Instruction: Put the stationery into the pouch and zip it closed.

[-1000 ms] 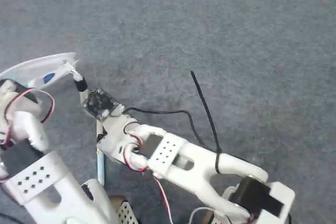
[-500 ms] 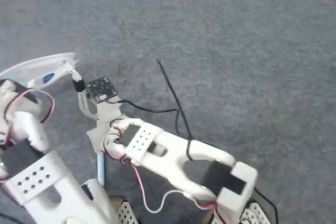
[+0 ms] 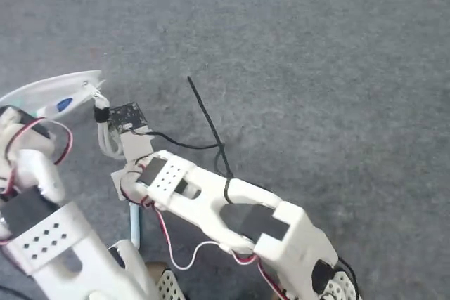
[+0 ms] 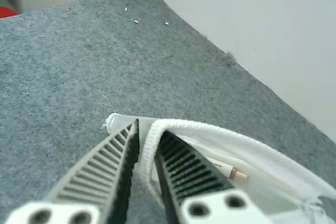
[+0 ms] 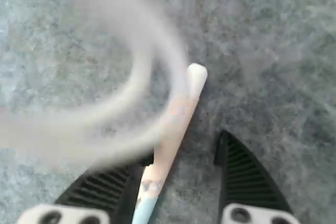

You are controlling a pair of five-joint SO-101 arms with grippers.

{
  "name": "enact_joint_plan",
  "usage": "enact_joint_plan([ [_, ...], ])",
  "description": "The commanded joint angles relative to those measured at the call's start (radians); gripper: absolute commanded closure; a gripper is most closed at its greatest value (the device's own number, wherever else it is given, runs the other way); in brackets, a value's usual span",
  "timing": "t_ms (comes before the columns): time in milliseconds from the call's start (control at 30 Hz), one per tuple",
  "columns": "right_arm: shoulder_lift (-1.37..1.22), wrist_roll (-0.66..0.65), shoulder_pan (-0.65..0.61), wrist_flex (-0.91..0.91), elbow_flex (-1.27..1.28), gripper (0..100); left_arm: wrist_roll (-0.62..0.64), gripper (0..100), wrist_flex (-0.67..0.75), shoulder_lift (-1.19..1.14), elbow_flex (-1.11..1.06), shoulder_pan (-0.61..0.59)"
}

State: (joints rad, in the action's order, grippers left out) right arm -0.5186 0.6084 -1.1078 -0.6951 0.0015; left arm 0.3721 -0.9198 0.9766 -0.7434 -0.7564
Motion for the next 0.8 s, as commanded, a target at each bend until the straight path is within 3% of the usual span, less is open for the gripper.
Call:
enact_joint_plan([
  [0,-0.071,0.012,0.033,-0.081,-0.155,82.1,0.023,99,0.041,0.015,0.065,-0.005],
  [433,-0.245,0.011,0.059,-0.24,-0.367,82.4,0.02,99,0.04,0.015,0.065,-0.003],
  [633,-0.255,0.006,0.062,-0.245,-0.381,98.9,0.02,99,0.04,0.015,0.065,-0.002],
  [767,-0.249,0.003,0.071,-0.268,-0.379,97.9,0.02,99,0.04,0.015,0.065,0.0],
])
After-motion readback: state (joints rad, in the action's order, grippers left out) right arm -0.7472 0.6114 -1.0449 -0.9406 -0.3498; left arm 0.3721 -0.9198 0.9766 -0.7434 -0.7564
